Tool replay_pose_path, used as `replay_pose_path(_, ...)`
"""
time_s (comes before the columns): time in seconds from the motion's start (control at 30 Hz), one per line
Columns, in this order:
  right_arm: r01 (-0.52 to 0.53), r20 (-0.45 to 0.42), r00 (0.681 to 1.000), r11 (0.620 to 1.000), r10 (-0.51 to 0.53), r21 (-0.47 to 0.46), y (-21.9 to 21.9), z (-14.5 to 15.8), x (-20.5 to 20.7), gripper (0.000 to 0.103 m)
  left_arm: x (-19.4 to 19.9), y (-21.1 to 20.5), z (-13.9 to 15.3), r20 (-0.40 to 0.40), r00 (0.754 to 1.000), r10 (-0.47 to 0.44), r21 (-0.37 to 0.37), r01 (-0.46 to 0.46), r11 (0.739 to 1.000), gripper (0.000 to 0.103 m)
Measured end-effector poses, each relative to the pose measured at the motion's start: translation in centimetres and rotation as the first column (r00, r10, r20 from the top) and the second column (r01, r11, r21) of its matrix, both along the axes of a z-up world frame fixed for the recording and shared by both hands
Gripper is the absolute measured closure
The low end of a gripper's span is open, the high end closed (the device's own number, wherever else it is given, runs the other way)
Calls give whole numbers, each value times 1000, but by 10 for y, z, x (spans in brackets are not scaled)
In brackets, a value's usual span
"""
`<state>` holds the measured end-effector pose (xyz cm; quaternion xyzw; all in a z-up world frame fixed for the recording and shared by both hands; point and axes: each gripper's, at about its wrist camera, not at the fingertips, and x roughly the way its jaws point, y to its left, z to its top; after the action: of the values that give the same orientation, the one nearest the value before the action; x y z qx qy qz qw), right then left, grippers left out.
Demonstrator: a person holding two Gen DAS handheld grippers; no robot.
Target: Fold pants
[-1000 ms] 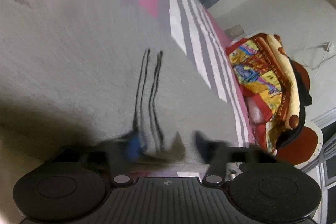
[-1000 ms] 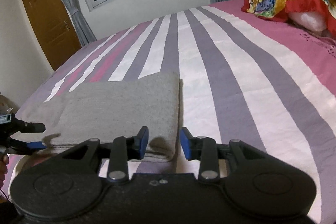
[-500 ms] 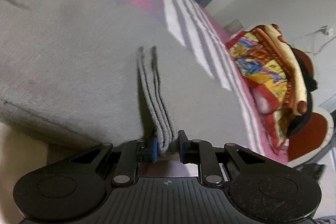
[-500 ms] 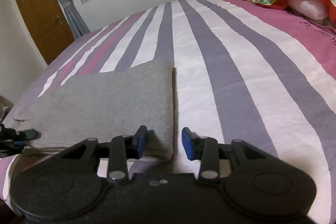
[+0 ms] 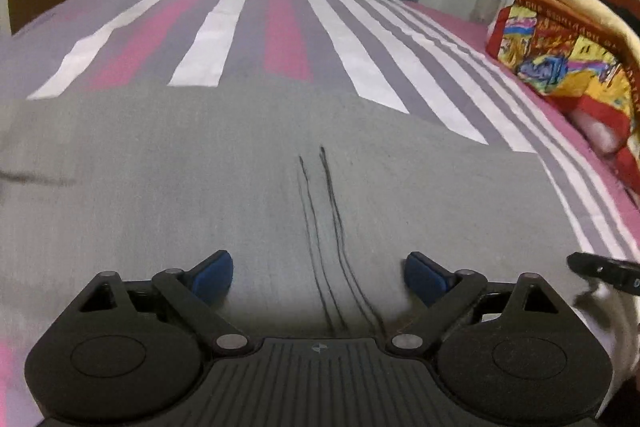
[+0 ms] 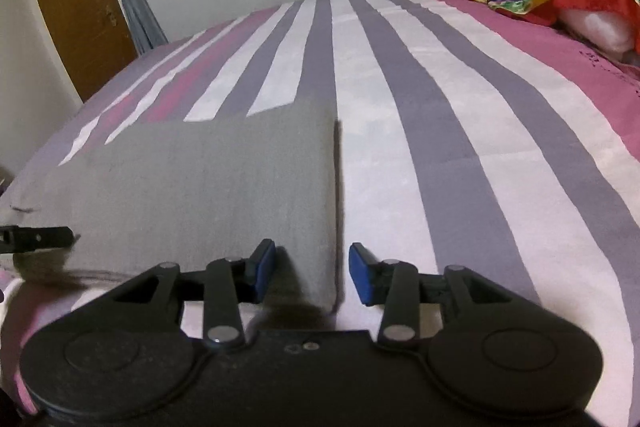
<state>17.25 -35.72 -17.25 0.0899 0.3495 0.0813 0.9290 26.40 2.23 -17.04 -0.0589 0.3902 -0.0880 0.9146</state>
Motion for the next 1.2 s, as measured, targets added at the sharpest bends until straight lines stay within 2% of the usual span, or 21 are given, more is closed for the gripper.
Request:
replay_pose_path(0.13,-9,-5,1000,1000,9,-21,-3,3,28,61,31,-3,4,-1,1000,10,19,-10,1000,10)
replay_pose_path(0.37,-25,-30,999,996,23,-80,4,12,110,54,86,3,-4,-26,999,42,-10,-42,999,8)
replay_pose_path(0.5,-7,-50,999,999,5,-44,5,8,131,50,96,-3,-9,-31,998,52,-7,-53,999,5)
replay_pose_path(0.57,-5,-48,999,999,2,-44,5,6,127,50,89,-2,-3,-27,998,60,-20,-60,998,5)
replay_pose_path(0.67,-11,-50,999,1000,9,-26,-2,13,104,51,56,1,5,19,999,43,-65,-41,997,5)
replay_pose_path(0.7,-11,-41,999,1000,10,-18,-5,15,90,51,43,1,3,20,999,35,-61,-34,998,5)
replay_pose_path(0.77,-33,-50,998,999,32,-2,-9,11,60,49,24,-5,-11,-4,1000,-1,7,1,1000,5)
replay_pose_path(0.8,-56,-73,996,998,55,-20,-8,4,50,46,14,-7,-16,26,999,-19,40,18,999,5)
replay_pose_path(0.87,-96,-40,995,992,93,-80,-5,-8,28,45,2,-5,-16,24,1000,-6,32,6,999,5)
replay_pose_path(0.97,-69,-36,997,992,66,-105,-5,7,15,44,-13,3,-2,17,999,47,-21,-46,999,6)
replay_pose_path(1.03,-70,23,997,992,72,-108,-6,18,0,44,-25,2,-1,21,998,53,-2,-53,999,6)
replay_pose_path(1.07,-75,23,997,991,78,-108,-6,19,-6,43,-29,1,-4,18,999,48,21,-48,999,5)
replay_pose_path(1.13,-86,-48,996,989,81,-118,-6,7,-5,41,-32,3,-14,21,999,49,16,-50,999,5)
replay_pose_path(1.2,-67,-71,996,995,62,-71,-12,-2,-2,37,-33,4,-18,22,997,68,5,-68,998,5)
